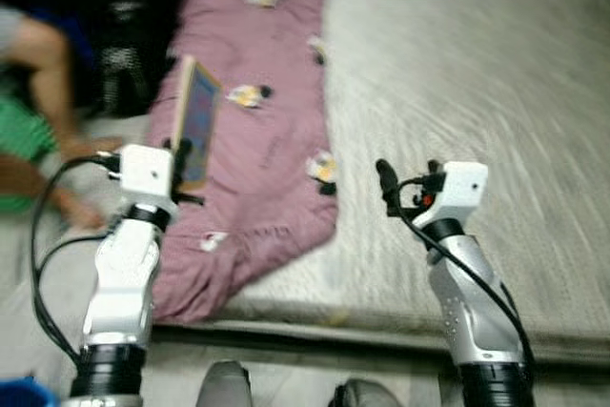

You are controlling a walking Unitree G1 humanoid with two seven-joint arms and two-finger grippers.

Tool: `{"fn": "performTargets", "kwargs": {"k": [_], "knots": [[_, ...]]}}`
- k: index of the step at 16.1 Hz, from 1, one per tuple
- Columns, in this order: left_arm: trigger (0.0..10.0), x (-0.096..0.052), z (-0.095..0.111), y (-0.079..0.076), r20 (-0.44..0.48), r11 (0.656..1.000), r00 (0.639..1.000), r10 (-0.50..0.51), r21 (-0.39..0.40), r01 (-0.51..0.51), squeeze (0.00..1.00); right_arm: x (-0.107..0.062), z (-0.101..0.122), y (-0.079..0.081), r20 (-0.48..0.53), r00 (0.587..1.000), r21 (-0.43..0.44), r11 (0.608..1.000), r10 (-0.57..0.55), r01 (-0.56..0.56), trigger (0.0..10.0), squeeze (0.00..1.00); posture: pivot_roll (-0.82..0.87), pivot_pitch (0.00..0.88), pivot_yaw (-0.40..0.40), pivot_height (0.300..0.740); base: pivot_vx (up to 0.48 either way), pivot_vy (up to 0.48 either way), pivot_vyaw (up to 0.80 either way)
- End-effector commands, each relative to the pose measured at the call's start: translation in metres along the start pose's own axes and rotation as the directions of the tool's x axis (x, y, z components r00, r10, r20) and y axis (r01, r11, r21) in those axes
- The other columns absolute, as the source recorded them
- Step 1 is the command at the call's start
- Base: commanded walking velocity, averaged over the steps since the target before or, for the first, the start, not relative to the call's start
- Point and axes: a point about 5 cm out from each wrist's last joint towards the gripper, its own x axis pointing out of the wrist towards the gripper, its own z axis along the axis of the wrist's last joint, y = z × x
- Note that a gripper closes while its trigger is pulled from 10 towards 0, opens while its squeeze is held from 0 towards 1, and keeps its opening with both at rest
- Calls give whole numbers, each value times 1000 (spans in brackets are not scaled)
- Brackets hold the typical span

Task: Clean up the room

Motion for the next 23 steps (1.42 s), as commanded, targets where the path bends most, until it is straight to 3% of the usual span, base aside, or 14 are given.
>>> {"fn": "performTargets", "kwargs": {"k": [1,8,23], "knots": [[10000,-3,-5,2,-9,1000,1000,9,10,-9,0,-2,-3,-1,-11,1000,5,1000,-3,3,10000,0,-18,40,-18,740,0,0,0],[10000,-1,-9,-6,-16,1000,1000,-25,-8,24,0,-5,-4,-11,-16,998,-30,998,-63,62,10000,0,-35,42,-21,740,0,0,0],[10000,2,-8,-14,3,998,999,-54,-45,54,0,-10,-8,-16,-38,996,-52,995,-87,84,10000,0,-42,47,-23,740,0,-365,-119]]}}
